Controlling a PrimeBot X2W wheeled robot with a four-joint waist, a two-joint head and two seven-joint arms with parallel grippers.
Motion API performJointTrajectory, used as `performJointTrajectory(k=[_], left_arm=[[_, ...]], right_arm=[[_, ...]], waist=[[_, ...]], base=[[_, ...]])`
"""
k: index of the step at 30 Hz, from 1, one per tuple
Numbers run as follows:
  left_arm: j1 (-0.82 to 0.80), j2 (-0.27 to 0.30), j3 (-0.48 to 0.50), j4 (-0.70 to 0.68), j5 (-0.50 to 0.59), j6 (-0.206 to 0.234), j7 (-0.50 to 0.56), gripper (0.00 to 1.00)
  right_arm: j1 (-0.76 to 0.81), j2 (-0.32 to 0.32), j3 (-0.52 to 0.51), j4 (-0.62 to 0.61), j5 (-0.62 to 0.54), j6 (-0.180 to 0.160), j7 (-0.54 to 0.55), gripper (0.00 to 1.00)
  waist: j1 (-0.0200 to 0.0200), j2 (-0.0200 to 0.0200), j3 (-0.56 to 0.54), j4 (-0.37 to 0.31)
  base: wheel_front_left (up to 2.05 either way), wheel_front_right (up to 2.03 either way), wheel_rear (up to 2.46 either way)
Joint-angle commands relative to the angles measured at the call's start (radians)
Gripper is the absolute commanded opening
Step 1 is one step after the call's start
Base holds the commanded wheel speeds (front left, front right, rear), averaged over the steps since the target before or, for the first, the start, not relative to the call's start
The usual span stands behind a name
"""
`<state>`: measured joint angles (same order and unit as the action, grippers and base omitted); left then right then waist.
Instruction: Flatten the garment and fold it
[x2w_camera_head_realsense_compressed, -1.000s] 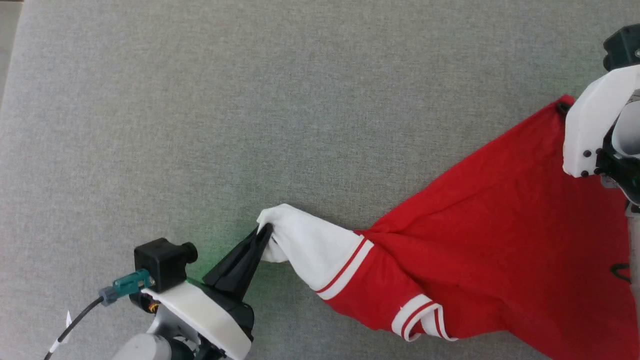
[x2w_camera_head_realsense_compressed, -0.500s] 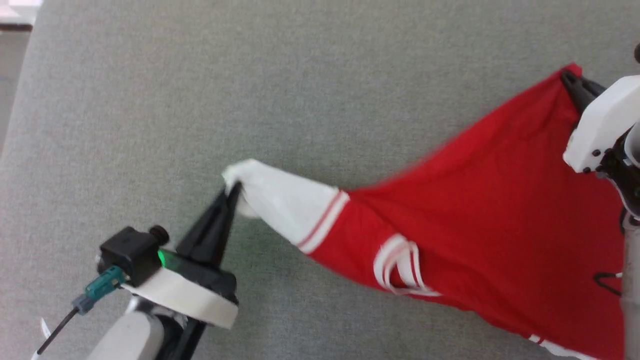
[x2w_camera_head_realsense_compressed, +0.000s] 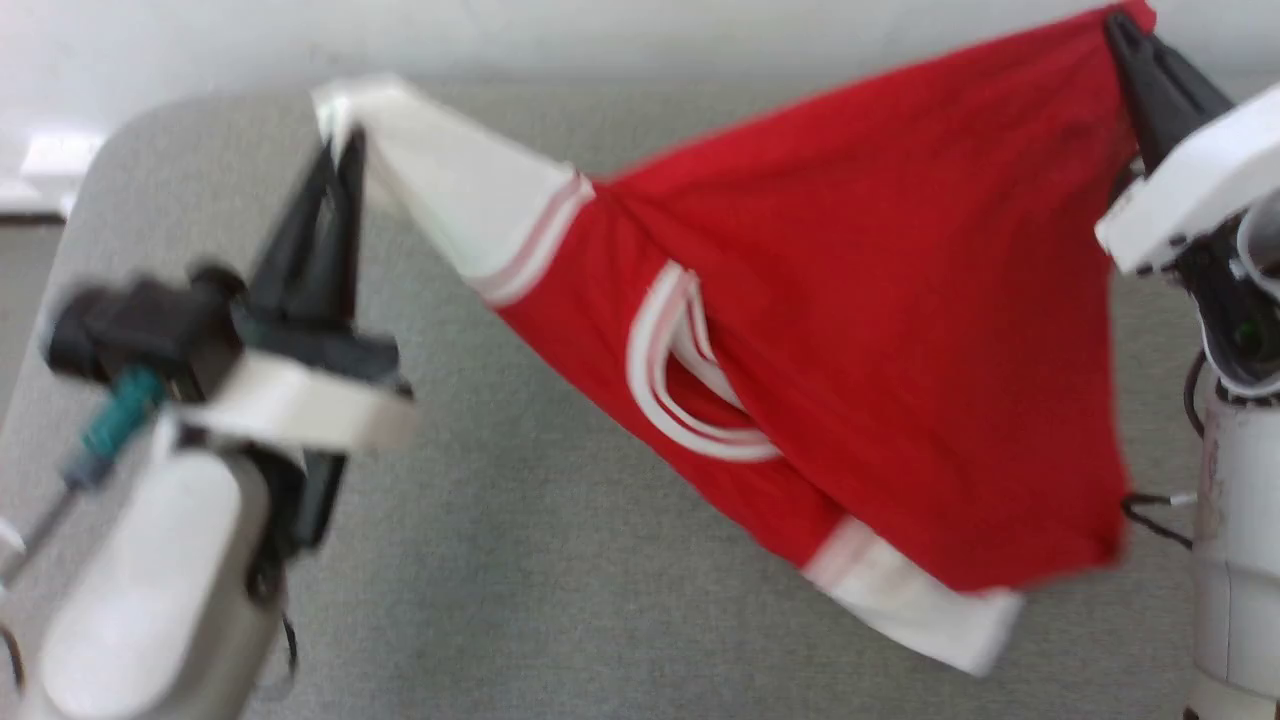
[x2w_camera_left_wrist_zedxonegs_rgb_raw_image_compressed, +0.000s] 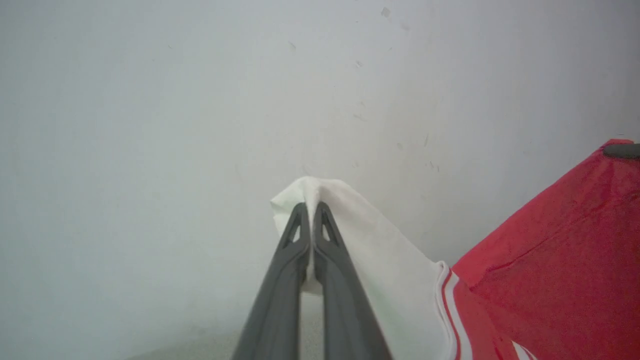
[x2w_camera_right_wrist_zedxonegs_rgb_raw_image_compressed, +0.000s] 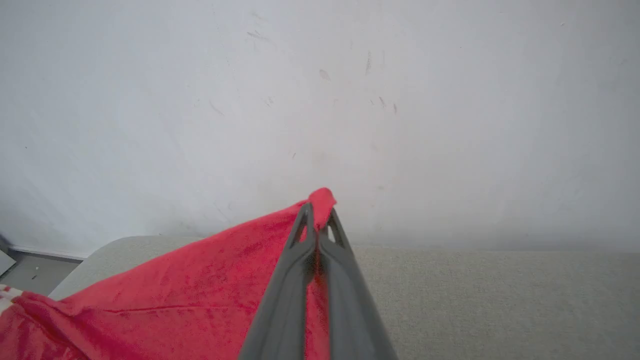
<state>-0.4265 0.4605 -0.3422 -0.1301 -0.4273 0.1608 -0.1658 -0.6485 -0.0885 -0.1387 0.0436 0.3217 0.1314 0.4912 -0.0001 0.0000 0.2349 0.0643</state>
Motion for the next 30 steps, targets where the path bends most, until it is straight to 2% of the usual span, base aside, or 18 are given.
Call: performJointTrajectory(k=[1,7,13,19,23,25,28,30], left_arm=[[-0.055,0.01,0.006,-0.001,0.013,0.003,0.014,0.0],[-0.292,0.018,-0.025,0.068,0.041,-0.055,0.106,0.0],[-0.525,-0.012,-0.077,0.238,0.051,-0.134,0.183,0.0],[-0.72,-0.029,-0.084,0.435,0.054,-0.179,0.229,0.0],[-0.827,-0.022,-0.075,0.546,0.057,-0.193,0.245,0.0],[-0.872,-0.009,-0.092,0.585,0.068,-0.223,0.25,0.0],[-0.938,0.019,-0.163,0.619,0.096,-0.274,0.25,0.0],[-0.982,0.037,-0.22,0.629,0.102,-0.287,0.239,0.0]], right_arm=[[-0.03,0.005,0.0,0.008,0.005,-0.001,-0.003,0.0],[-0.131,0.011,0.013,0.072,-0.017,-0.001,0.002,0.0],[-0.25,0.022,0.049,0.188,-0.041,-0.001,-0.001,0.0],[-0.401,0.034,0.058,0.332,-0.073,-0.001,-0.039,0.0],[-0.503,0.037,0.046,0.439,-0.115,-0.001,-0.067,0.0],[-0.553,0.038,0.039,0.496,-0.123,-0.001,-0.079,0.0],[-0.624,0.038,0.028,0.575,-0.141,-0.001,-0.098,0.0],[-0.671,0.038,0.016,0.618,-0.166,-0.001,-0.111,0.0]], waist=[[0.0001,0.0,-0.079,-0.055],[0.0001,0.0,-0.137,-0.069],[0.0001,0.0,-0.168,-0.084],[0.0001,0.0,-0.164,-0.113],[0.0001,0.0,-0.145,-0.134],[0.0001,0.0,-0.13,-0.145],[0.0001,0.0,-0.1,-0.155],[0.0001,0.0,-0.074,-0.16]], base=[[0.0,0.0,0.0],[0.0,0.0,0.0],[0.0,0.0,0.0],[0.0,0.0,0.0],[0.0,0.0,0.0],[0.0,0.0,0.0],[0.0,0.0,0.0],[0.0,0.0,0.0]])
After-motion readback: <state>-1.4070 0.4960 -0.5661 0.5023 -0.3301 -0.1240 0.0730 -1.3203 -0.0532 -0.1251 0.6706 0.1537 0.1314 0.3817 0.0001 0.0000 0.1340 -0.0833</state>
